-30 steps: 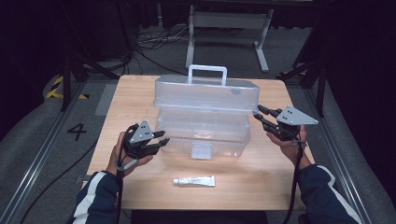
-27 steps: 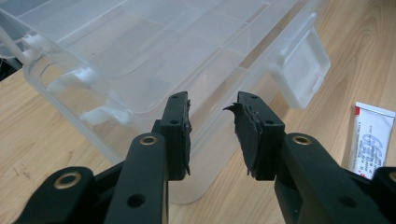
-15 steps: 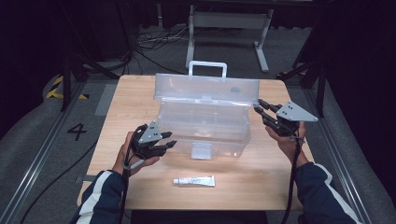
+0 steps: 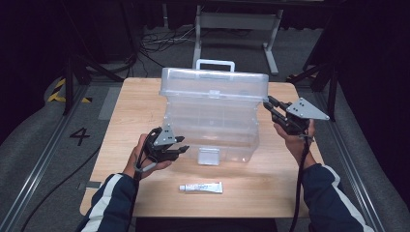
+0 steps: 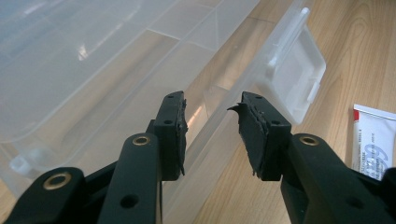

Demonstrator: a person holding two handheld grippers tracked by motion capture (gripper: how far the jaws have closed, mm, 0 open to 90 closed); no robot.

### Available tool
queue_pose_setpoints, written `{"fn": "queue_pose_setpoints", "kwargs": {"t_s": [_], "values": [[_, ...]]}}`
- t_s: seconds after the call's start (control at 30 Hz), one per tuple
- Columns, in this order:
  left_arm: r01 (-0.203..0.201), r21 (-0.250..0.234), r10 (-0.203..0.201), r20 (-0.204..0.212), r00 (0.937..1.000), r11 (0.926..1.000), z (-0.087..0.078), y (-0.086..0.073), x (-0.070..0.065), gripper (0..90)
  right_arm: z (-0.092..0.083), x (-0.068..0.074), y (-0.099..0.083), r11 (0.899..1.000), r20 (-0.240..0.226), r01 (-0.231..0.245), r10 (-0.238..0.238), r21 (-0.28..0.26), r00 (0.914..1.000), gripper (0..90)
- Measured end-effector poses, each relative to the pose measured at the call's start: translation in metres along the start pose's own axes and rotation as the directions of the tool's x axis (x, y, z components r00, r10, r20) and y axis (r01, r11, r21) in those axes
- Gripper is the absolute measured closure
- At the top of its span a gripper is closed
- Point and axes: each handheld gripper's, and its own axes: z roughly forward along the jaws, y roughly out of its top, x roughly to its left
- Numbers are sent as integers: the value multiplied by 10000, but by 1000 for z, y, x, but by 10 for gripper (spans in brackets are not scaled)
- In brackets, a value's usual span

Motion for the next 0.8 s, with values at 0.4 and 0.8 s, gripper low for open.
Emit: {"fn": "queue_pose_setpoints", "kwargs": {"t_s": [0.4, 0.8], "values": [[-80, 168, 77, 175, 9998, 9998, 5, 2, 1, 605, 8, -3, 7, 9997, 417, -130, 140, -228, 9990, 766], [-23, 205, 16, 356, 9994, 9998, 10, 3, 2, 593, 13, 0, 13, 9982, 1240, 588, -568, -127, 9907, 826]]}}
